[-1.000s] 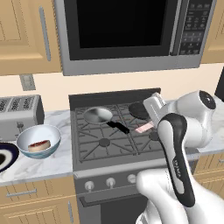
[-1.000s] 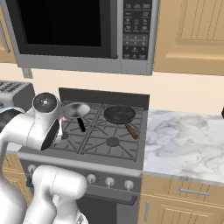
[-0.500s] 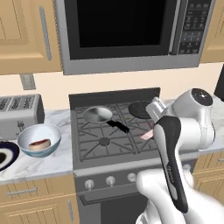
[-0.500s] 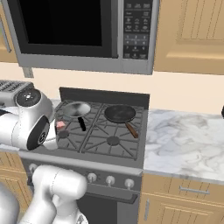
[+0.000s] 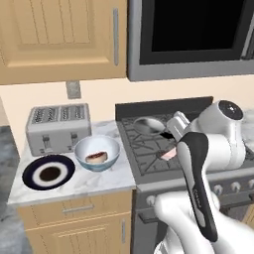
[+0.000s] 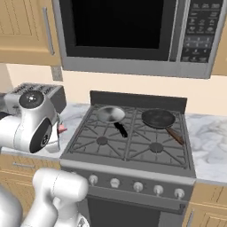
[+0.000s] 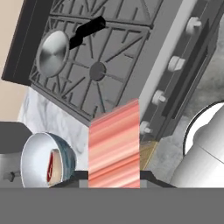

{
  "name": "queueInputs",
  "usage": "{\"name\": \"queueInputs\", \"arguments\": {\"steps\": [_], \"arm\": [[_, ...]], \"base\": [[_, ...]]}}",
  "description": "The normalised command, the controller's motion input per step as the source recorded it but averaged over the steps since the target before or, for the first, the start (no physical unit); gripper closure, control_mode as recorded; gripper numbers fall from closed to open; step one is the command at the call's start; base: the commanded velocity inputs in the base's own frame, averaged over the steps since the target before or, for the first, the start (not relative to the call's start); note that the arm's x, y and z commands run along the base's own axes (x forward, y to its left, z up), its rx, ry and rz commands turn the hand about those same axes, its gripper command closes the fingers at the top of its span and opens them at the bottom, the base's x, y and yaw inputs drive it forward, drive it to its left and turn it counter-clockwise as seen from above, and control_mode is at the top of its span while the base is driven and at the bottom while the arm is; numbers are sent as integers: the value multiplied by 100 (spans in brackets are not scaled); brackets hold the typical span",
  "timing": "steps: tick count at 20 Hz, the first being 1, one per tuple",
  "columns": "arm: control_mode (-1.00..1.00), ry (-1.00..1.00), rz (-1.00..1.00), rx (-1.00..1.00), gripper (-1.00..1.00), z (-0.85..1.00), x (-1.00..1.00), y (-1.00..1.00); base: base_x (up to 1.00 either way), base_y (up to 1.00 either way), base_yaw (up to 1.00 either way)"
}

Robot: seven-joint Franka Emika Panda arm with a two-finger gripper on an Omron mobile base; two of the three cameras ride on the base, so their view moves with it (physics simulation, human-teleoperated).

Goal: Place one of the steaks on the plate and the other in the bowl. Then place the bowl in the fridge.

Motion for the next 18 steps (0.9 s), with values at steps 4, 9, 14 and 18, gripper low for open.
{"name": "queueInputs", "arguments": {"steps": [4, 9, 14, 18], "arm": [[100, 0, 0, 0, 100, 0, 0, 0], [100, 0, 0, 0, 100, 0, 0, 0], [100, 0, 0, 0, 100, 0, 0, 0], [100, 0, 0, 0, 100, 0, 0, 0]], "base": [[-13, 100, -6], [0, 100, -12], [14, 95, -12], [51, 58, -6]]}}
